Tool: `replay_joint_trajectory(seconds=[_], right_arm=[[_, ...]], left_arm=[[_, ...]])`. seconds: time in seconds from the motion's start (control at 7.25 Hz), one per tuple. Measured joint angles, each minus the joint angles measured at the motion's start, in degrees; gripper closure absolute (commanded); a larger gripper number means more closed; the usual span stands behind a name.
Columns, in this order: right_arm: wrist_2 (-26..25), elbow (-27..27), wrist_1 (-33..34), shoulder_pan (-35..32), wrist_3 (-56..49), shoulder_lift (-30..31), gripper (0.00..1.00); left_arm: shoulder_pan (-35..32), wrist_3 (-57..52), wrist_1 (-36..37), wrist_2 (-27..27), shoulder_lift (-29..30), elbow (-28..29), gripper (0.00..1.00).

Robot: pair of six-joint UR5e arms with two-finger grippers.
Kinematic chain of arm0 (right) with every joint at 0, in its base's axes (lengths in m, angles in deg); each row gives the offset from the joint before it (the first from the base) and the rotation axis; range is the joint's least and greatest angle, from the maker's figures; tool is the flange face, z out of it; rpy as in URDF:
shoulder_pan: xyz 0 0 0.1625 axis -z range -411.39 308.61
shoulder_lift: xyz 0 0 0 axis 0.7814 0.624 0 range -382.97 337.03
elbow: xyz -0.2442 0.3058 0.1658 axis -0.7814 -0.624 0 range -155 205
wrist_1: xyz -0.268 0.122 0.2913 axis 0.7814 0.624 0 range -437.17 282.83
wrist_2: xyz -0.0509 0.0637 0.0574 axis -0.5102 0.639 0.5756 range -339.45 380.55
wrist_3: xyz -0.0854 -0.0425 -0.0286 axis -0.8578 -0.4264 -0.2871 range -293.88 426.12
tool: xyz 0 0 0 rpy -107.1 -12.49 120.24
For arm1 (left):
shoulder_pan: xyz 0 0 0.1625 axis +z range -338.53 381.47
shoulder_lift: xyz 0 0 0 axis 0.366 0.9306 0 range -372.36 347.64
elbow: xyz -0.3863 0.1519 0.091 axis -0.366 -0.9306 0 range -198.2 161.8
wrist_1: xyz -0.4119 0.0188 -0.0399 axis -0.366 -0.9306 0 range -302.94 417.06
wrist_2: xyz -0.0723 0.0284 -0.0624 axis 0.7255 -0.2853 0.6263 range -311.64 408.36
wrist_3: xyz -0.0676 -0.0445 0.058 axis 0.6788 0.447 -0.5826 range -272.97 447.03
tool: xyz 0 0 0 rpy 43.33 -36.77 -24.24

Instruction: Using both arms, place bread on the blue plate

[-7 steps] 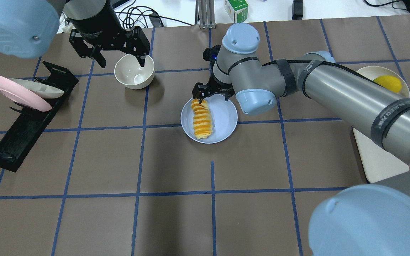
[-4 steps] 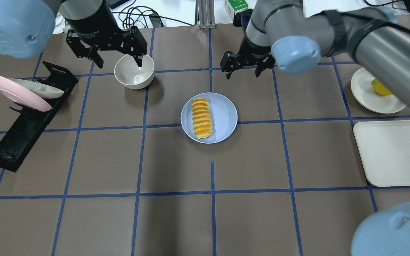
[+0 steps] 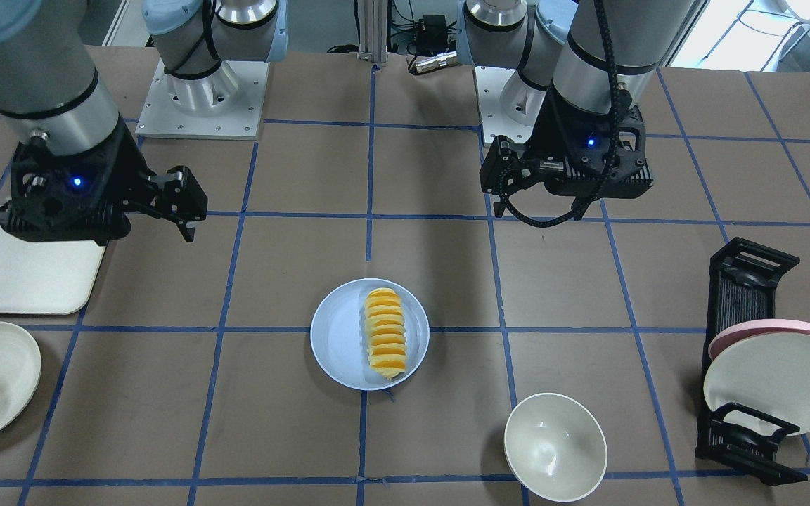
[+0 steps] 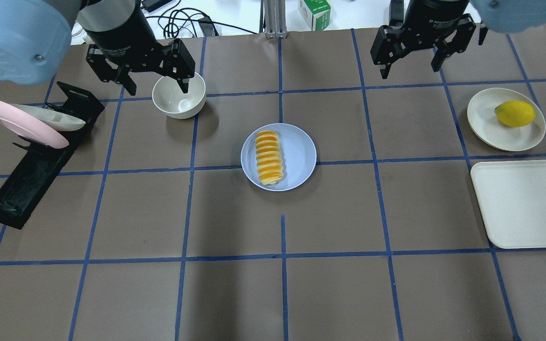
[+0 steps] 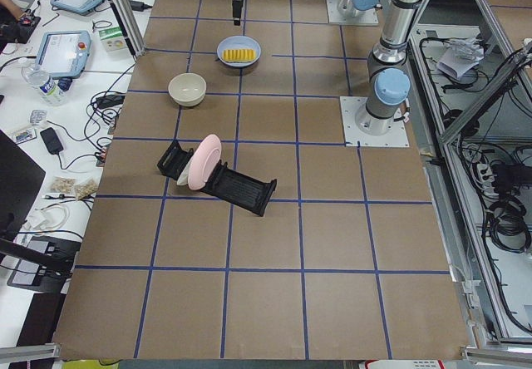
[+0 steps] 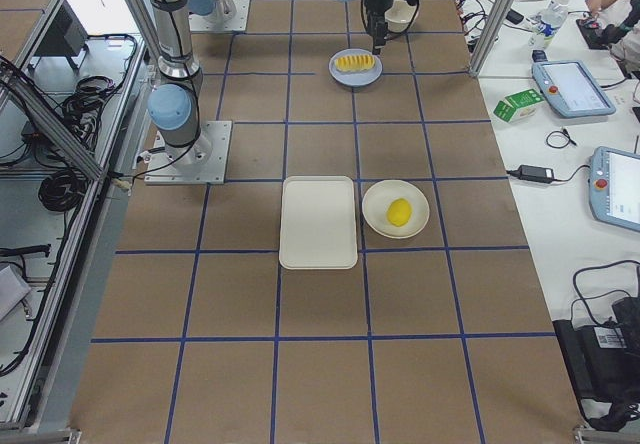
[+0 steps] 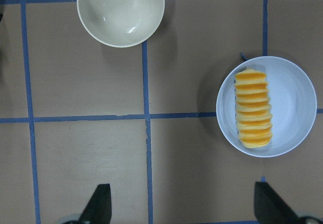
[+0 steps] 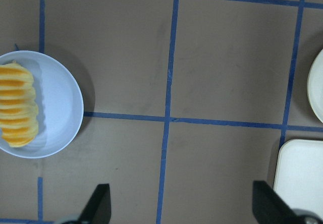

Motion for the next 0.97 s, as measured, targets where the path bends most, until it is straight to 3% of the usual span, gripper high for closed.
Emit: replay_joint_trajectory(seconds=[0.28, 0.97], right_arm=[[2.39, 0.46, -1.43, -0.36, 4.11, 0.86, 0.0], [2.6, 1.38, -0.25, -0.62, 2.56, 0.43, 0.0]], left_arm=[[0.05, 0.03, 0.04, -0.13, -0.14, -0.2, 0.0], [0.12, 0.09, 0.15, -0.04, -0.23, -0.39, 0.0]])
